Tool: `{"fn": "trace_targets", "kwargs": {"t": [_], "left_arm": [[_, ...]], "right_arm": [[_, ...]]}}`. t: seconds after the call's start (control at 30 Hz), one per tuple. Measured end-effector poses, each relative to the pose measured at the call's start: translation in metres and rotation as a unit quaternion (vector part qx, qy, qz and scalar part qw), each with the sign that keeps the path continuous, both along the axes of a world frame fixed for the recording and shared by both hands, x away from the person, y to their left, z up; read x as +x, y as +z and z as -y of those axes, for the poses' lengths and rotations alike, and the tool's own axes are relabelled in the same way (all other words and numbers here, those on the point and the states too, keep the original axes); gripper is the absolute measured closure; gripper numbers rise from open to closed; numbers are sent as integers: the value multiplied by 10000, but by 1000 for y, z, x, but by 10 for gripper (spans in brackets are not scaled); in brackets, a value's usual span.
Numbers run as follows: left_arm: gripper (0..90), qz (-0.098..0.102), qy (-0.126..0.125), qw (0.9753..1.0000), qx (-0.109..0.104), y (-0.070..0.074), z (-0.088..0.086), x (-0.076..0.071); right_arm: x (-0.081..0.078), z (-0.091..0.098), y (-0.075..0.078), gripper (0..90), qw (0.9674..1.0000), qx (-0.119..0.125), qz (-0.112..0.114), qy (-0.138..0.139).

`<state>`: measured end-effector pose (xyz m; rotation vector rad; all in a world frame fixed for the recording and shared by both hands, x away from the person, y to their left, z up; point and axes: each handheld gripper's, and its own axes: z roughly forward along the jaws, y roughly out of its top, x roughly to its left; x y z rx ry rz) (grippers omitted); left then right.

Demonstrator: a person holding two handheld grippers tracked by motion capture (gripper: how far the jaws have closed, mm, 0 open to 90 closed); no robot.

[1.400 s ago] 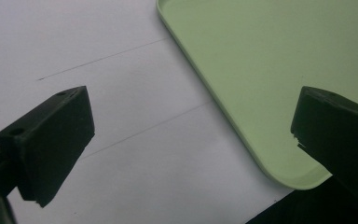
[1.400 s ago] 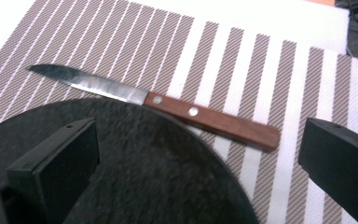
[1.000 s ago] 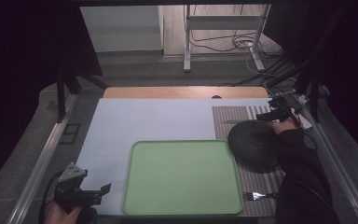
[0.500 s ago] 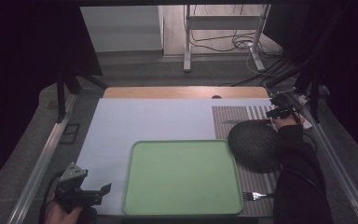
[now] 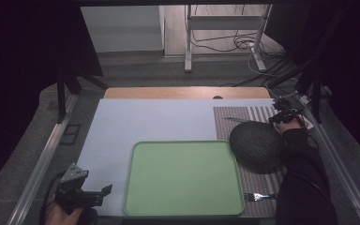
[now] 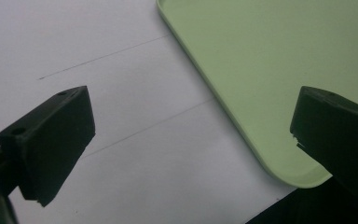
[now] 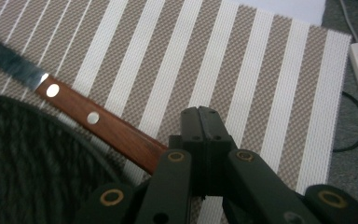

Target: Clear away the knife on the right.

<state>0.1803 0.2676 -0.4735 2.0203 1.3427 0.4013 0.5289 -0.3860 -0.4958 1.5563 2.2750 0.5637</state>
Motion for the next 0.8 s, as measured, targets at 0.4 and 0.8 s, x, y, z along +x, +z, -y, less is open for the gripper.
{"fn": "trace_targets", "kwargs": {"t": [0.4,0.8], "left_arm": [[6,-16,-7,10000,64,0,2,0],[7,-17,-2,10000,77,0,2,0]], "right_arm": [[-14,-1,2,896,9994,85,-279,184],[-13,-6,19,788,9996,226,78,176]]}}
